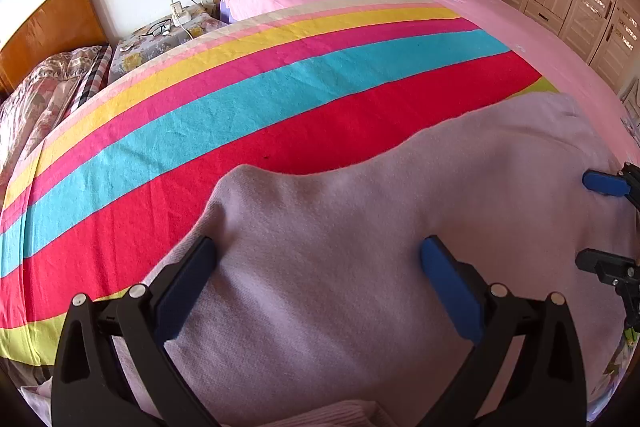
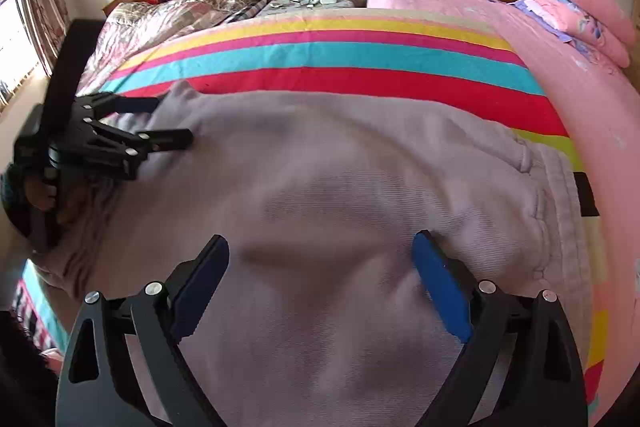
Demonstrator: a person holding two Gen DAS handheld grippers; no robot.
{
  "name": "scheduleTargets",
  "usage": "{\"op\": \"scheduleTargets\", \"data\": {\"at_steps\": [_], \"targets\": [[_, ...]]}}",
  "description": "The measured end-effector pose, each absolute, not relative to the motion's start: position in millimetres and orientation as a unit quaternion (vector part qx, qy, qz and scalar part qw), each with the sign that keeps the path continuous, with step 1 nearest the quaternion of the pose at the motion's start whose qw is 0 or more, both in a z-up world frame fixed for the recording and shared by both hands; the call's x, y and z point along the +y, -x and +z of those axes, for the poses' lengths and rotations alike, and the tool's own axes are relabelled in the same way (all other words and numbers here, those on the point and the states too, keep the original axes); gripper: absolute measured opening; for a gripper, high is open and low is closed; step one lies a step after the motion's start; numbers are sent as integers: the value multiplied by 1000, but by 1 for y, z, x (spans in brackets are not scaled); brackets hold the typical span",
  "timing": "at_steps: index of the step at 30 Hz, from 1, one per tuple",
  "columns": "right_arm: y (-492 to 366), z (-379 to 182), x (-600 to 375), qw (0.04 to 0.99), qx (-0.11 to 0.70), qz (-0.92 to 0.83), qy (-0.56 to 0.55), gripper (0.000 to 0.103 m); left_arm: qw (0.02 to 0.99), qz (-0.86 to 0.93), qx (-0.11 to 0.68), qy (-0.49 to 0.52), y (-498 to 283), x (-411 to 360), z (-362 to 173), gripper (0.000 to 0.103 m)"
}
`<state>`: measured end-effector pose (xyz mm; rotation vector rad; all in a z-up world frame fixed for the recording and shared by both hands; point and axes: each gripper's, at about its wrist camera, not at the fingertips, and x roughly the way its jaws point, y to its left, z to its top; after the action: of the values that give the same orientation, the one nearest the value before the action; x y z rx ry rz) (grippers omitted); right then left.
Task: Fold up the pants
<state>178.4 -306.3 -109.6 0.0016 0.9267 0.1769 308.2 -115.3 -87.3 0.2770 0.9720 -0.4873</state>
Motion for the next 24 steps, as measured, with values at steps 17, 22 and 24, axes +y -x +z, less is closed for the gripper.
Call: {"op": "scheduleTargets", "data": {"at_steps": [17,22,24], "targets": [[-96,-117,-223,884,455,99,41,92,920,-111,366,-81,-159,63,-9,102],[-84,-98,-207,900,428,63,48,92,924,-24,382,-26,-104,150,-26,102],[-82,-86,-181,906,407,109,43,92,924,-16,381,3,-90,169,-31,102]]}}
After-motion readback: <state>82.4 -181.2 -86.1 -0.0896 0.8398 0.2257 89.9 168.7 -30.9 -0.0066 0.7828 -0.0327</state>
